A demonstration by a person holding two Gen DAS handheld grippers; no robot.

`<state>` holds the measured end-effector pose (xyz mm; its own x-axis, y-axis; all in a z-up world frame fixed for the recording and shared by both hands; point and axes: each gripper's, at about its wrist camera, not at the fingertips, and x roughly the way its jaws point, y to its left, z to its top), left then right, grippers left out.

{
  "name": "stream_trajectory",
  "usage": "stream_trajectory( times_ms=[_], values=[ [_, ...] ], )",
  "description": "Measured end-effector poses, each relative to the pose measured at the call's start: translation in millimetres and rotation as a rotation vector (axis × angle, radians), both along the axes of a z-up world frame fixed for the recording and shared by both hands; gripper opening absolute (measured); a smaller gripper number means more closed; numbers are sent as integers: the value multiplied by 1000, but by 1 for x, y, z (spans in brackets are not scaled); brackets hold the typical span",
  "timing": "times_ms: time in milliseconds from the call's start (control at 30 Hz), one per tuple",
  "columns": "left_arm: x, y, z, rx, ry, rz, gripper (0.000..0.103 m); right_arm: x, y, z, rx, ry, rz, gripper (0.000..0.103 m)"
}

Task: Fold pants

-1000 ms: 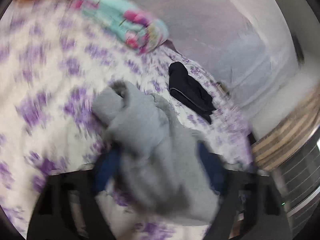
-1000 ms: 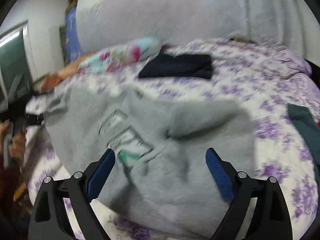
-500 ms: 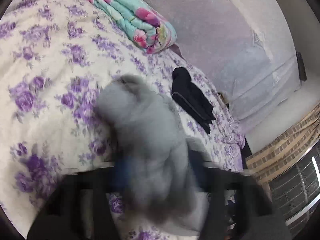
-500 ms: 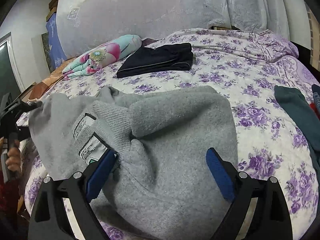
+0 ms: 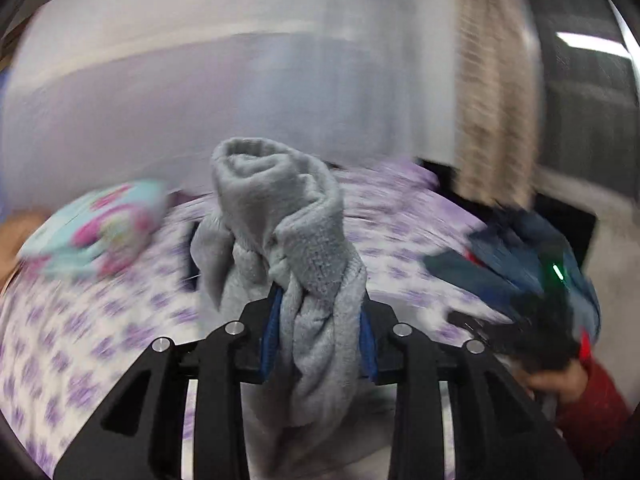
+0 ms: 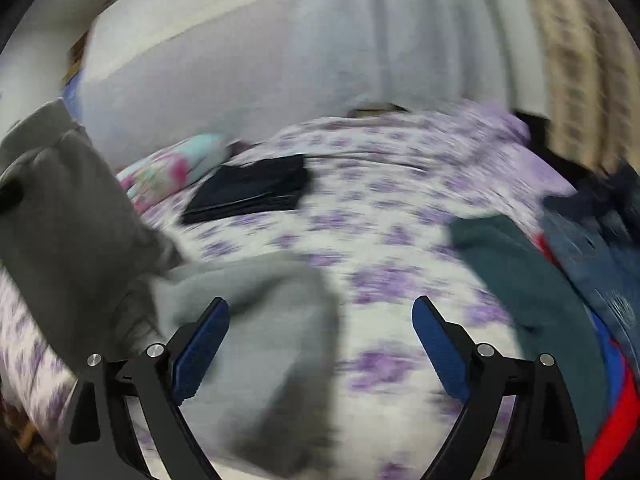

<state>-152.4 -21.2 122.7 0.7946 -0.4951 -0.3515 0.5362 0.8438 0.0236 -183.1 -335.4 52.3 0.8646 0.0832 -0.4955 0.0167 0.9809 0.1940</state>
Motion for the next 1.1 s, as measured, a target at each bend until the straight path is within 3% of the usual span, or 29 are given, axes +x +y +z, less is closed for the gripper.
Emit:
stream_trajectory(
  times_ms=[67,100,133,200,267,367,433,533,600,667,700,733,800,833,1100],
  values=[
    [4,-54,-20,84,57,-86,51,-7,-27,-7,75,15,-54,93],
    [4,-76,-34,128,94,-129,79,-10,-35,-9,99,18,-73,93],
    [4,-91,-47,158,123,-141,93,-14,-42,-12,115,20,-88,93],
    [8,-108,-83,220,211,-104,93,-21,-49,-14,108,17,-105,93],
    [4,-99,-87,200,226,-89,93,-25,-49,-14,83,8,-110,93],
    [-9,-61,-61,76,239,-113,99,-23,-37,0,88,-49,-64,93],
    [-14,-35,-39,-14,199,-93,99,-24,-18,18,60,-102,-8,93],
    [-4,-5,-20,-56,146,51,99,-10,28,37,-77,-130,76,93],
    [24,3,-34,-23,239,142,99,11,53,30,-181,-81,88,93],
    [50,7,-69,30,374,189,99,39,66,-2,-254,77,98,94],
    [61,8,-93,62,459,200,99,47,68,-20,-257,141,121,96],
    [68,13,-118,32,544,176,99,51,62,-35,-202,172,139,98],
    [69,37,-139,-183,630,118,99,51,48,-35,-93,192,148,100],
    [71,42,-136,-205,647,98,99,52,45,-34,-70,198,152,100],
    [57,39,-133,-175,593,113,99,39,51,-36,-111,143,122,100]
  ],
)
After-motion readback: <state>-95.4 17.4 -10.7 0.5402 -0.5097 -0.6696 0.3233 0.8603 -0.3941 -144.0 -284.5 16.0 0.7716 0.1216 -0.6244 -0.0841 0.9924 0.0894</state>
